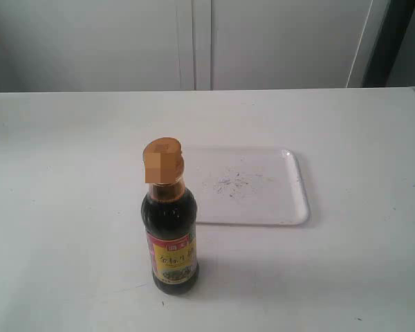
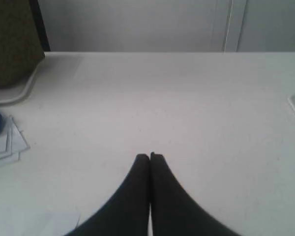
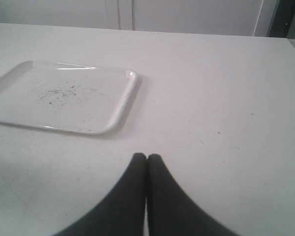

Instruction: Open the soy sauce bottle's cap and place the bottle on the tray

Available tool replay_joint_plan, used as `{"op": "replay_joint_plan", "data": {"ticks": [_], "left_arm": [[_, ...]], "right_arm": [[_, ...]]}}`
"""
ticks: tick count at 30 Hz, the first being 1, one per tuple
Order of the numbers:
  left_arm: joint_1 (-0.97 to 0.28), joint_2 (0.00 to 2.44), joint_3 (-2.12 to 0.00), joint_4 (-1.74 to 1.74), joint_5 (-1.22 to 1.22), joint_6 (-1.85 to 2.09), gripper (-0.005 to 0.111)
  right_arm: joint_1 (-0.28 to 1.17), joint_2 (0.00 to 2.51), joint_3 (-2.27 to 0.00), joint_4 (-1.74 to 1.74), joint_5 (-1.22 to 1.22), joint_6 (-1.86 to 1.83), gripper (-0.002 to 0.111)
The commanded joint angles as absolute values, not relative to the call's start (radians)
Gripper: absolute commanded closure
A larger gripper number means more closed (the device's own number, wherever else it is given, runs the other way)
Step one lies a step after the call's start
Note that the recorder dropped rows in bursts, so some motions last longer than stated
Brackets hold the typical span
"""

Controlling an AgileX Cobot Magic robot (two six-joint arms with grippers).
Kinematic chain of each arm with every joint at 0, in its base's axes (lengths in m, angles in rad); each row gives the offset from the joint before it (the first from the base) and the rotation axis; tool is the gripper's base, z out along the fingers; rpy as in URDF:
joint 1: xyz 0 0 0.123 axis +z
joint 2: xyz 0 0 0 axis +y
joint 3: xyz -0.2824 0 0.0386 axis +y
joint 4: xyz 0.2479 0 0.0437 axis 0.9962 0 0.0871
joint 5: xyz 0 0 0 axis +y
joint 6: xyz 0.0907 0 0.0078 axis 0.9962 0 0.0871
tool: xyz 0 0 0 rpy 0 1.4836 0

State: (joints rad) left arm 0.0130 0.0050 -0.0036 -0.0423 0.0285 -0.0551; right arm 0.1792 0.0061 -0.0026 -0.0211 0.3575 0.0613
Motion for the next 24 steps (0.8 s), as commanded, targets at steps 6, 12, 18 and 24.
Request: {"op": "replay_joint_plan", "data": {"ticks": [6, 12, 18, 24], "left_arm": [[0.017, 0.000, 0.000, -0.021, -0.369, -0.181, 0.107], [0.017, 0.028, -0.071, 0.237, -0.416, -0.419, 0.107], [0.017, 0.206, -0.149, 0.490, -0.550, -0.678, 0.107], [0.017, 0.471, -0.255, 0.814, -0.763, -0.860, 0.107]], "right_arm": [[0.179, 0.000, 0.000, -0.023, 0.351, 0.065, 0.108], [0.179, 0.000, 0.000, -0.023, 0.351, 0.065, 0.108], [0.179, 0.000, 0.000, -0.023, 0.351, 0.065, 0.108], [0.179, 0.000, 0.000, -0.023, 0.351, 0.065, 0.108]]}}
